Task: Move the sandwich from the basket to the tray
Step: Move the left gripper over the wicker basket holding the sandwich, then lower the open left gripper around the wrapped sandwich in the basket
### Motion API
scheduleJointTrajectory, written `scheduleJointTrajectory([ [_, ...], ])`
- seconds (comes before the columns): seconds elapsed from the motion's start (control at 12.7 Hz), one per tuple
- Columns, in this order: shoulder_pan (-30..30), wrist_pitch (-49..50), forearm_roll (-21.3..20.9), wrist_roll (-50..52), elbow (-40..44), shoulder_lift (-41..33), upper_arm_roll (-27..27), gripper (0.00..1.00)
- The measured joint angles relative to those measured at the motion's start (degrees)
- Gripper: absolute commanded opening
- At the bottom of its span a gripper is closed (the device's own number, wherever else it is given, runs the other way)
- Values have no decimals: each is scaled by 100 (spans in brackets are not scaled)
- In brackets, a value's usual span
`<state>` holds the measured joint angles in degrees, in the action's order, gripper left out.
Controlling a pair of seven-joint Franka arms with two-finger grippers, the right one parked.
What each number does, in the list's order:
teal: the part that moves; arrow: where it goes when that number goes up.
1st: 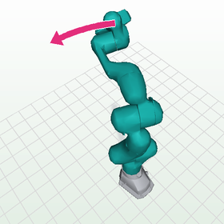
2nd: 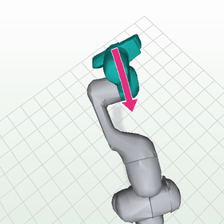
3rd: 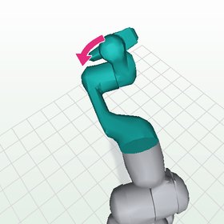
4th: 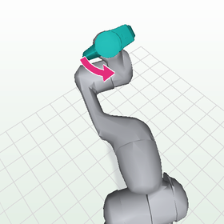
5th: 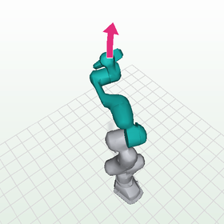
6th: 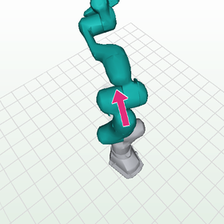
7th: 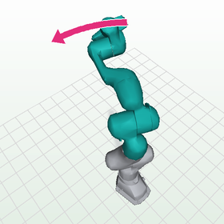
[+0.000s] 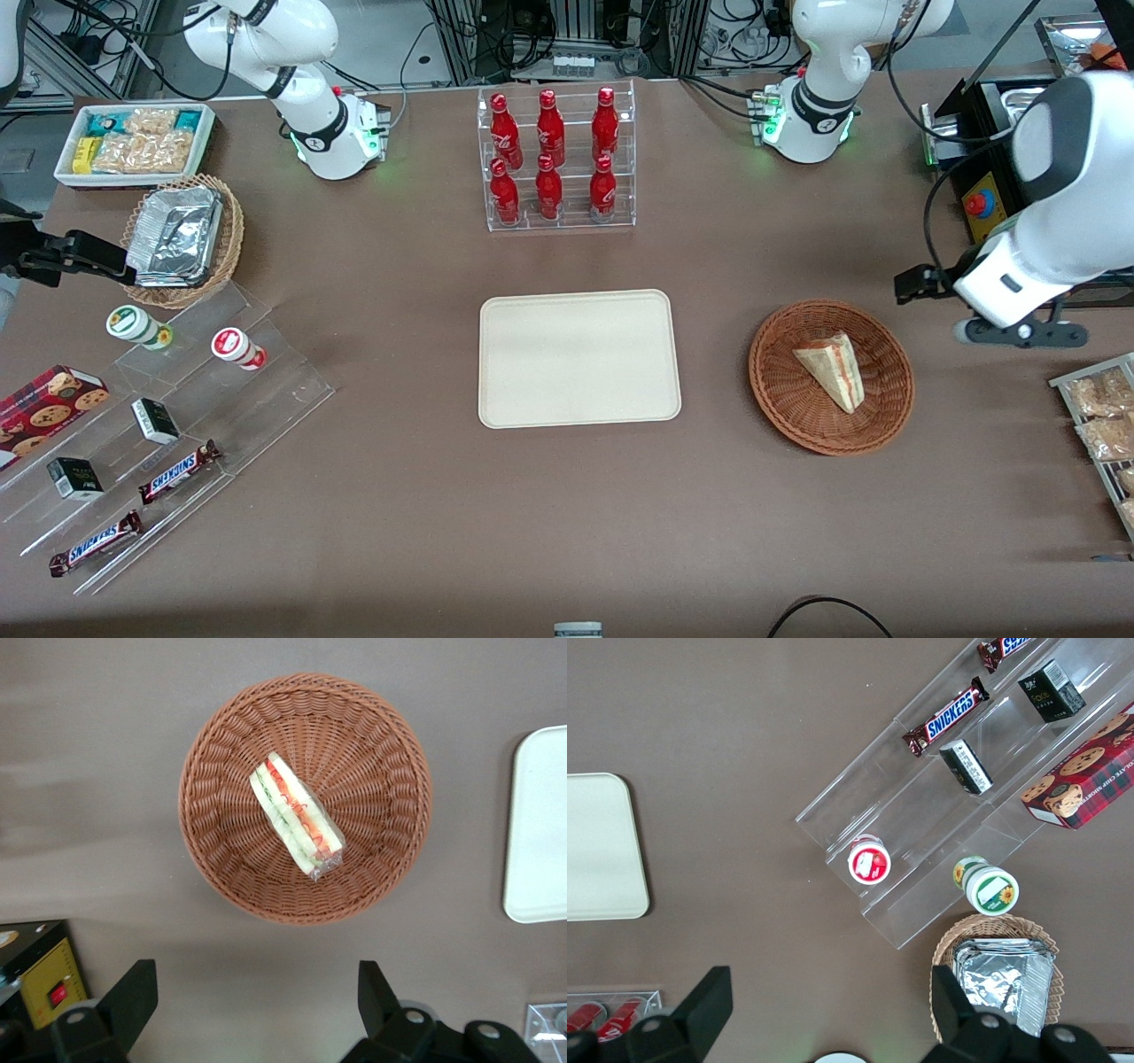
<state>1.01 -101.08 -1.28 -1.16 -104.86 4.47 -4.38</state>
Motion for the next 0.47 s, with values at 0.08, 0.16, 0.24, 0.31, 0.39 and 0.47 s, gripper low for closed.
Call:
scheduleJointTrajectory([
  [0.08, -1, -277, 0, 0, -206, 5, -2, 100],
  [0.16, -2, -593, 0, 0, -422, 9, -4, 100],
  [0.24, -2, -922, 0, 0, -648, 14, -5, 100],
  [0.31, -2, -1272, 0, 0, -887, 21, -5, 100],
  [0.39, -2, -1601, 0, 26, -1117, 25, -5, 100],
  [0.47, -2, -1918, 0, 97, -1338, 28, -5, 100],
])
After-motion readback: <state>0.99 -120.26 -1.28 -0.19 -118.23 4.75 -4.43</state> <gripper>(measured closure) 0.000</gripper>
